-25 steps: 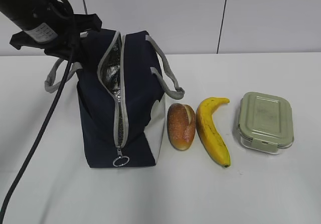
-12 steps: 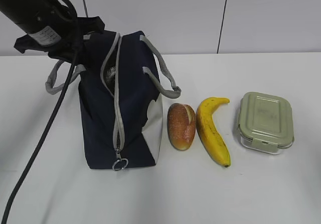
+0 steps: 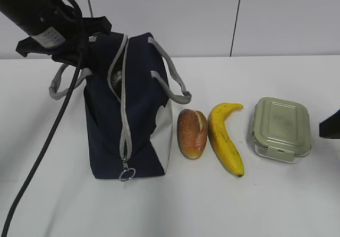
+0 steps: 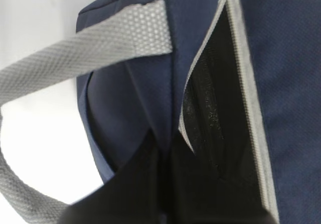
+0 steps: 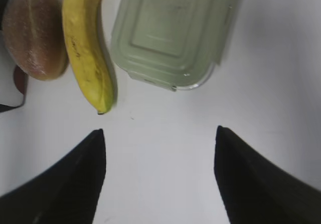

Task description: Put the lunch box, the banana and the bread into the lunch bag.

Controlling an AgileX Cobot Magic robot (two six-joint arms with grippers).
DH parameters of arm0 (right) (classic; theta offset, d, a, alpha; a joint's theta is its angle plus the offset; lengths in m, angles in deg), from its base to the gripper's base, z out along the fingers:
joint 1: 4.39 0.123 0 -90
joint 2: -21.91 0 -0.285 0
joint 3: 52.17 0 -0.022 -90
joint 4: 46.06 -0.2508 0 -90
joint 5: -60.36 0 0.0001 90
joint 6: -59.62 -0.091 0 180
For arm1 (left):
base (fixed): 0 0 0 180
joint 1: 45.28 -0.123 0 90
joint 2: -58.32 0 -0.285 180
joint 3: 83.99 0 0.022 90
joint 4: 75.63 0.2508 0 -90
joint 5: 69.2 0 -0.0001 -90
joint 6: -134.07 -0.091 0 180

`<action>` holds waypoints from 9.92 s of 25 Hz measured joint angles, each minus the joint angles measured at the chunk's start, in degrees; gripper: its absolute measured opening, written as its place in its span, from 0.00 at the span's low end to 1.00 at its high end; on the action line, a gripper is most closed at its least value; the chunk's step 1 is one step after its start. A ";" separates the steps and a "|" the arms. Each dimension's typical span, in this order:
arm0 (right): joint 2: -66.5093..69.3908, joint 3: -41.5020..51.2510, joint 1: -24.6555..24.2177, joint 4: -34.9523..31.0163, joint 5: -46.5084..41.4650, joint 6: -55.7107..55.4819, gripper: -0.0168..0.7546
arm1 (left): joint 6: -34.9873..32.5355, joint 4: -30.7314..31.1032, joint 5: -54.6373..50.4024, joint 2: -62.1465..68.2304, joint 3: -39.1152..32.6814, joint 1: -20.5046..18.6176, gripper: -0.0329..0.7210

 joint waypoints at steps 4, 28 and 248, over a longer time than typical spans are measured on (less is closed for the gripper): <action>8.06 -2.36 -3.88 -9.15 -0.44 8.46 0.69 | 0.00 -0.06 0.00 0.00 0.00 0.00 0.04; 27.14 -11.70 -12.46 -17.46 -6.31 17.11 0.69 | 0.00 -0.06 0.00 0.00 0.00 0.00 0.04; 56.06 -56.01 23.88 17.60 -28.05 -18.67 0.57 | -2.13 4.49 -5.49 0.02 0.13 0.03 0.04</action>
